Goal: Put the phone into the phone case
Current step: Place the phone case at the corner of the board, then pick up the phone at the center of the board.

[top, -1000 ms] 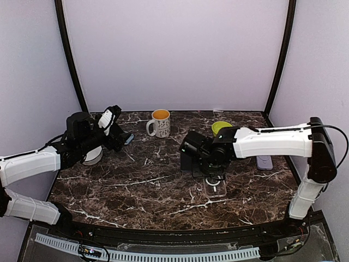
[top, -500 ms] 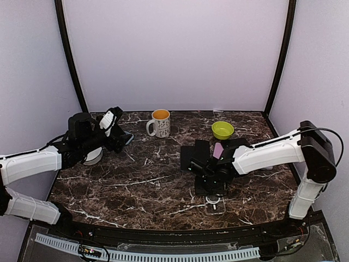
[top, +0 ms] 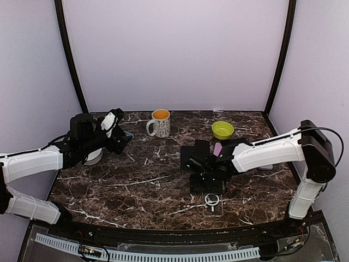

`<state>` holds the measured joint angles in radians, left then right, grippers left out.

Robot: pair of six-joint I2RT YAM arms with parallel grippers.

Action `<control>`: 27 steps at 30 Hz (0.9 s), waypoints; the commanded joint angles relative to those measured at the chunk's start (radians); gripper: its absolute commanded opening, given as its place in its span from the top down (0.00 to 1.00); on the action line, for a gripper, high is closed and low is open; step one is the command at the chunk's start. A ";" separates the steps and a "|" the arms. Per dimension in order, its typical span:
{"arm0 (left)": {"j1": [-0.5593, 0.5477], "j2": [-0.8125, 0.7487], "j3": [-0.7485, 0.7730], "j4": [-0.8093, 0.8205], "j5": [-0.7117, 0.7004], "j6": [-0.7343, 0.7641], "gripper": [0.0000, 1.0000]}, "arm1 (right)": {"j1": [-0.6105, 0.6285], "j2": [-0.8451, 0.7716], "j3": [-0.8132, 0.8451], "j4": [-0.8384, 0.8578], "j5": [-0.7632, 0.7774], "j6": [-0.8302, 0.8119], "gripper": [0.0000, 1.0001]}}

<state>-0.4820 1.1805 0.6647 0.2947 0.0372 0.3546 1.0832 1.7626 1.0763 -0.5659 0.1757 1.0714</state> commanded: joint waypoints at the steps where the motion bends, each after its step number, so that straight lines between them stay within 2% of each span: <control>1: -0.005 0.003 0.020 -0.006 0.017 -0.014 0.01 | -0.028 -0.063 0.081 -0.084 0.037 -0.104 0.21; 7: -0.006 0.015 0.022 -0.010 0.026 -0.016 0.01 | -0.132 -0.159 0.088 -0.087 0.047 -0.221 0.20; 12: -0.006 0.027 0.023 -0.013 0.025 -0.018 0.01 | -0.217 -0.149 0.151 -0.082 0.032 -0.325 0.20; 15: -0.005 0.034 0.030 -0.019 0.028 -0.022 0.01 | -0.274 -0.097 0.216 -0.098 -0.034 -0.384 0.02; 21: -0.006 0.041 0.035 -0.031 0.023 -0.023 0.01 | -0.371 0.041 0.336 -0.087 -0.033 -0.450 0.02; 27: -0.006 0.055 0.037 -0.035 0.018 -0.025 0.01 | -0.399 0.238 0.560 -0.134 0.019 -0.520 0.01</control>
<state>-0.4820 1.2278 0.6720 0.2779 0.0521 0.3431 0.6941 1.9038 1.5024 -0.6674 0.1623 0.6247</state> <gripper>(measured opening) 0.988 0.985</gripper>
